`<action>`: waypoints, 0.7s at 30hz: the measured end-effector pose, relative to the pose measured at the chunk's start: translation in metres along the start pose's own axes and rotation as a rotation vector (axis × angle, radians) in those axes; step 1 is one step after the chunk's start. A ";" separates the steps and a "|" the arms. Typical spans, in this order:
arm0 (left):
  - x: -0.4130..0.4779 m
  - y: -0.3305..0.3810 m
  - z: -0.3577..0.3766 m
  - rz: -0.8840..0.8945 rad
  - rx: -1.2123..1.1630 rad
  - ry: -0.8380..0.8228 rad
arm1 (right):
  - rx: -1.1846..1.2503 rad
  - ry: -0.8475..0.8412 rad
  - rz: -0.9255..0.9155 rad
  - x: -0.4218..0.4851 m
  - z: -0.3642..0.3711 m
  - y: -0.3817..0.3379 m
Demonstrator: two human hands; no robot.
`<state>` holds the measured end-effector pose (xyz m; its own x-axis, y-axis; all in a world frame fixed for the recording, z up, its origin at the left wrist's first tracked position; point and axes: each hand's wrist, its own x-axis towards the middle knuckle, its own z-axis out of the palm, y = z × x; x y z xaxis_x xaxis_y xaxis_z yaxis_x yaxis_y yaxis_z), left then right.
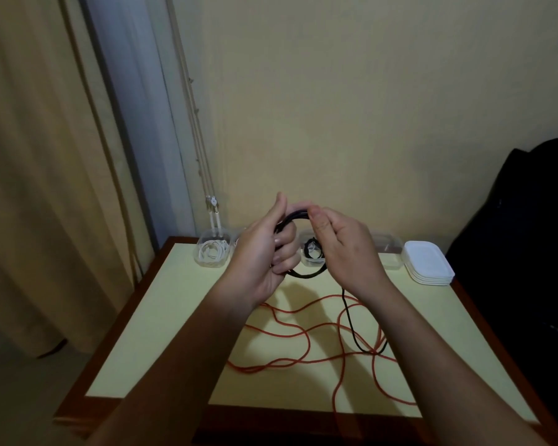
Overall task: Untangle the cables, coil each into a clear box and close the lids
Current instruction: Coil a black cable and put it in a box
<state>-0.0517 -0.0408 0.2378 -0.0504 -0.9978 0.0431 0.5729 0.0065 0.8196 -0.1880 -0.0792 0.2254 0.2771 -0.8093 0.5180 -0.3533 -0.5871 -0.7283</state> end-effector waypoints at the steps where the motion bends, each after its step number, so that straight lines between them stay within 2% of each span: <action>1: 0.001 0.000 -0.001 -0.012 -0.025 0.000 | 0.013 0.003 -0.001 0.000 0.000 0.000; 4: 0.000 0.000 -0.003 -0.054 -0.025 0.000 | 0.028 0.009 -0.009 0.000 0.000 0.003; 8: 0.001 -0.003 -0.002 0.002 -0.031 0.029 | 0.040 0.021 0.001 -0.002 -0.001 0.009; 21: 0.018 0.043 -0.065 0.112 -0.757 0.250 | -0.217 0.316 0.076 -0.008 -0.055 0.067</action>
<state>0.0248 -0.0632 0.2364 0.1734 -0.9797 -0.1003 0.9673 0.1503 0.2041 -0.2631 -0.1135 0.1973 -0.0339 -0.7965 0.6037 -0.5526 -0.4884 -0.6753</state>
